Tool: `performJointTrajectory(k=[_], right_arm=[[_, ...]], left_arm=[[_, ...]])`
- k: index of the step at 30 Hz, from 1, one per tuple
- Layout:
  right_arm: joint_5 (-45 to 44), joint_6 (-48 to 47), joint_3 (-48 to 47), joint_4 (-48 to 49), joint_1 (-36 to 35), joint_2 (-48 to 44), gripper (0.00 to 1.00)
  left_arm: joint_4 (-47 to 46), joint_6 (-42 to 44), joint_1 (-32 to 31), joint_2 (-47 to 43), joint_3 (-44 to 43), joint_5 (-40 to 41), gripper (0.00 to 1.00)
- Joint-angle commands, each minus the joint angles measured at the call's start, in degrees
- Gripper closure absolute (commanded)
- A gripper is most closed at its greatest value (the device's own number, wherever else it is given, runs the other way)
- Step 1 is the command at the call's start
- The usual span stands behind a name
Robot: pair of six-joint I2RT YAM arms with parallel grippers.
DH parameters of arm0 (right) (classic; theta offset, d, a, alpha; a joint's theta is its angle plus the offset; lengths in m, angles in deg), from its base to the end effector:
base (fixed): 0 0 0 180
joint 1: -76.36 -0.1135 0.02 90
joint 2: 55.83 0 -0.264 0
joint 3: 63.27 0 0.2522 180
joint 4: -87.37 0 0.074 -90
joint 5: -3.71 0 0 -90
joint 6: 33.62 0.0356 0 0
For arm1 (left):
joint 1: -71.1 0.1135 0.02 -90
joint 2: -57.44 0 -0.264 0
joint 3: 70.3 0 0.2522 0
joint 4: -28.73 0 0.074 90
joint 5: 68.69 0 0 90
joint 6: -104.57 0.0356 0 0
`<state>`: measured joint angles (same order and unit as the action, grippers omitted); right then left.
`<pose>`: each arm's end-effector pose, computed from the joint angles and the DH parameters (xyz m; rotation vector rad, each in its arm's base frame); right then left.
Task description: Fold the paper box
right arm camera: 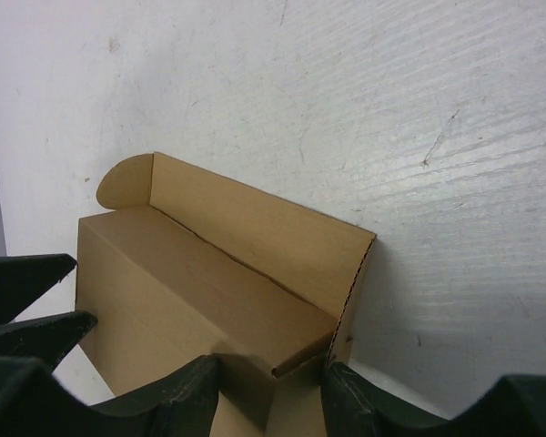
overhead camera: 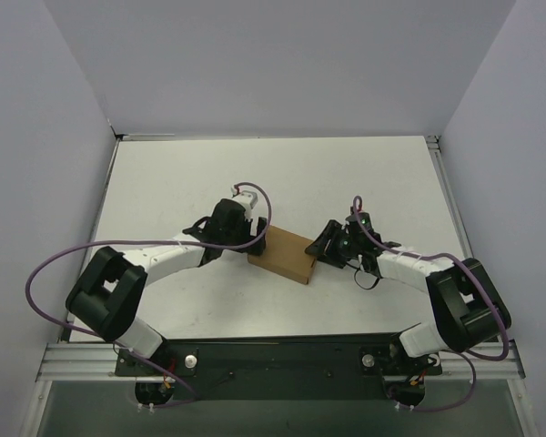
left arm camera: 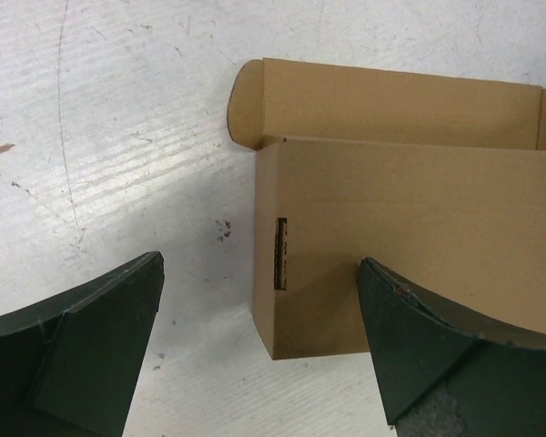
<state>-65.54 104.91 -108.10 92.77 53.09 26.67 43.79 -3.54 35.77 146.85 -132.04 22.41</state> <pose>0.2485 0.1206 0.1638 0.2759 2.2907 1.0825 0.2624 -0.1852 0.1860 0.3434 2.3342 -0.4440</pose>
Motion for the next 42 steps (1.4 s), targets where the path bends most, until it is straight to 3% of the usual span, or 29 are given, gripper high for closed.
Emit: performJointTrajectory(k=[1, 8, 14, 21, 26, 42], right_arm=[[-1.94, -1.77, 2.59, -1.05, -0.02, 0.38, 0.57], [-0.80, -2.83, 4.26, 0.88, -0.02, -0.76, 0.72], [-0.27, -4.85, 5.31, 1.58, -0.02, -1.20, 0.99], [1.83, -5.29, 10.05, 7.82, 0.33, -2.34, 1.00], [5.77, -4.24, 13.49, 13.00, 3.04, -3.57, 1.00], [13.52, -2.83, 19.99, 22.06, 11.93, -1.55, 1.00]], left_arm=[[1.25, -1.31, -0.62, -3.53, 0.96, -1.10, 0.03], [0.90, -2.54, -0.62, -5.55, 1.67, -3.21, 0.03], [0.90, -3.51, 0.61, -9.24, 1.05, -5.14, 0.03], [-0.42, -7.90, 5.44, -13.46, 3.68, -14.45, 0.03], [-7.36, -14.13, 9.93, -16.63, 10.27, -24.28, 0.03], [-23.79, -25.57, 9.14, -13.47, 19.86, -31.86, 0.03]])
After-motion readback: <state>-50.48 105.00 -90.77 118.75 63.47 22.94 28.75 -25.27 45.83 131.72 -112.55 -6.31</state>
